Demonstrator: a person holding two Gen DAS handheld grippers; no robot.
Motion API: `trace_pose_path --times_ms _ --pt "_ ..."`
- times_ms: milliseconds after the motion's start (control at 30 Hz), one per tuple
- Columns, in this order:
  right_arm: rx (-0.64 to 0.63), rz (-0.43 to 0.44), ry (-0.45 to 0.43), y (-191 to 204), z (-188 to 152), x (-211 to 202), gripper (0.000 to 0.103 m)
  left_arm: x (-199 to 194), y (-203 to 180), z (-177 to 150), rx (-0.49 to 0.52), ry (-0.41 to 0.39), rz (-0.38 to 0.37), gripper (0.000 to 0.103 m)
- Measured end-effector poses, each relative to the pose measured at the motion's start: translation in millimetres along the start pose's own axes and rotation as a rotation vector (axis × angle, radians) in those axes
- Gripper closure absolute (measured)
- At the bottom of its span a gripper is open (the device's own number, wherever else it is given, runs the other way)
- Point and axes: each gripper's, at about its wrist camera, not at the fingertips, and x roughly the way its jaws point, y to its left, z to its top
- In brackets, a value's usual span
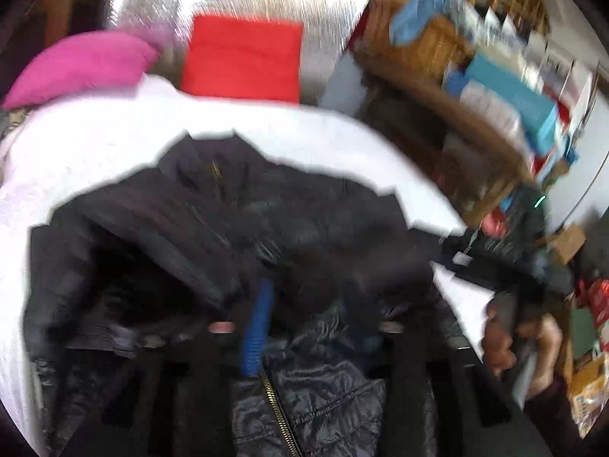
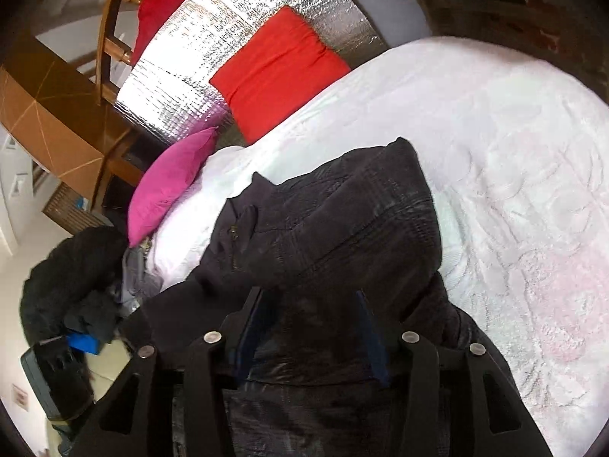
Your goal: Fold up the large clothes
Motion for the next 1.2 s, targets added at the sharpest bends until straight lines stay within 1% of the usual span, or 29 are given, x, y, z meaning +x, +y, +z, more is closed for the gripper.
trace_pose_path --times_ms 33,67,100,133,167,200,233,300,333,367,400,433,467,500,567,633,667,700,733,800,833,867,933,1000,1100,1133,1167,1200 --pt "0.003 0.017 0.006 0.2 0.2 1.0 0.050 -12.8 3.8 2.6 -0.011 -0.040 0.012 0.036" --pt "0.007 0.041 0.013 1.0 0.7 3.0 0.049 -32.0 11.9 5.3 -0.027 -0.092 0.032 0.035" --pt "0.019 0.083 0.028 2.5 0.4 6.4 0.047 -40.7 19.0 7.3 -0.037 -0.115 0.042 0.034" --pt "0.028 0.107 0.039 3.1 -0.3 9.7 0.044 -52.0 29.0 8.1 -0.052 -0.142 0.063 0.033" --pt "0.040 0.136 0.057 4.3 -1.2 13.8 0.041 -56.7 42.6 9.0 -0.065 -0.161 0.110 0.033" --pt "0.051 0.150 0.077 6.1 -2.9 19.3 0.041 -64.2 56.2 6.4 -0.072 -0.171 0.172 0.033" --pt "0.053 0.144 0.090 7.9 -4.3 23.7 0.041 -63.0 74.2 3.9 -0.086 -0.172 0.270 0.033" --pt "0.031 0.112 0.116 12.8 -7.6 32.6 0.041 -53.6 105.2 -0.1 -0.145 -0.138 0.373 0.033" --pt "0.017 0.089 0.142 15.0 -9.4 38.9 0.041 -47.6 127.9 -4.3 -0.199 -0.111 0.420 0.033" --pt "0.006 0.061 0.167 15.4 -11.4 44.3 0.041 -44.3 141.6 -6.4 -0.240 -0.093 0.438 0.034" --pt "-0.002 0.030 0.180 14.8 -13.3 47.5 0.041 -41.9 154.9 -8.4 -0.288 -0.075 0.441 0.040" --pt "-0.007 0.009 0.181 14.0 -14.5 49.2 0.041 -41.4 164.1 -10.2 -0.318 -0.067 0.427 0.047" --pt "-0.010 -0.003 0.176 13.6 -14.8 49.6 0.041 -40.3 169.4 -10.7 -0.329 -0.062 0.419 0.048" --pt "-0.012 -0.011 0.164 13.7 -14.6 47.8 0.041 -37.4 170.8 -10.4 -0.318 -0.054 0.435 0.048" --pt "-0.001 -0.016 0.138 12.6 -13.5 42.8 0.041 -30.0 167.7 -13.7 -0.278 -0.018 0.473 0.048" --pt "0.007 -0.033 0.149 9.0 -14.0 44.8 0.041 -10.9 158.6 -17.7 -0.228 0.054 0.462 0.048" --pt "0.013 -0.048 0.153 8.0 -16.2 45.1 0.041 1.0 153.9 -21.3 -0.199 0.104 0.469 0.048" --pt "0.017 -0.057 0.149 8.2 -18.9 46.2 0.041 11.6 148.2 -26.4 -0.163 0.143 0.497 0.048" --pt "0.011 -0.069 0.145 9.4 -20.1 46.4 0.042 19.1 141.9 -30.7 -0.121 0.163 0.523 0.048" --pt "0.023 -0.098 0.108 8.0 -17.8 36.2 0.042 28.1 131.1 -36.0 -0.045 0.186 0.562 0.048" --pt "0.047 -0.087 0.084 4.4 -15.9 29.3 0.042 29.8 127.6 -36.9 -0.022 0.191 0.573 0.048" --pt "0.060 -0.082 0.080 1.8 -14.4 27.3 0.042 30.3 125.1 -38.5 -0.006 0.194 0.577 0.048" --pt "0.068 -0.072 0.131 -2.3 -15.4 32.9 0.042 30.7 125.1 -40.2 0.000 0.197 0.570 0.048" --pt "0.089 -0.023 0.180 -4.6 -21.0 42.5 0.042 27.5 129.5 -41.8 -0.015 0.196 0.552 0.048" --pt "0.096 0.042 0.215 -1.5 -27.9 52.5 0.042 25.3 128.9 -42.3 -0.018 0.197 0.543 0.048" --pt "0.105 0.073 0.220 -0.2 -29.8 55.0 0.048 25.8 128.1 -42.4 -0.016 0.197 0.543 0.048" --pt "0.105 0.102 0.222 2.1 -31.3 56.6 0.067 25.0 126.8 -43.9 -0.014 0.196 0.542 0.048" --pt "0.084 0.121 0.227 8.5 -32.0 59.8 0.075 25.4 125.8 -44.3 -0.013 0.196 0.541 0.048"
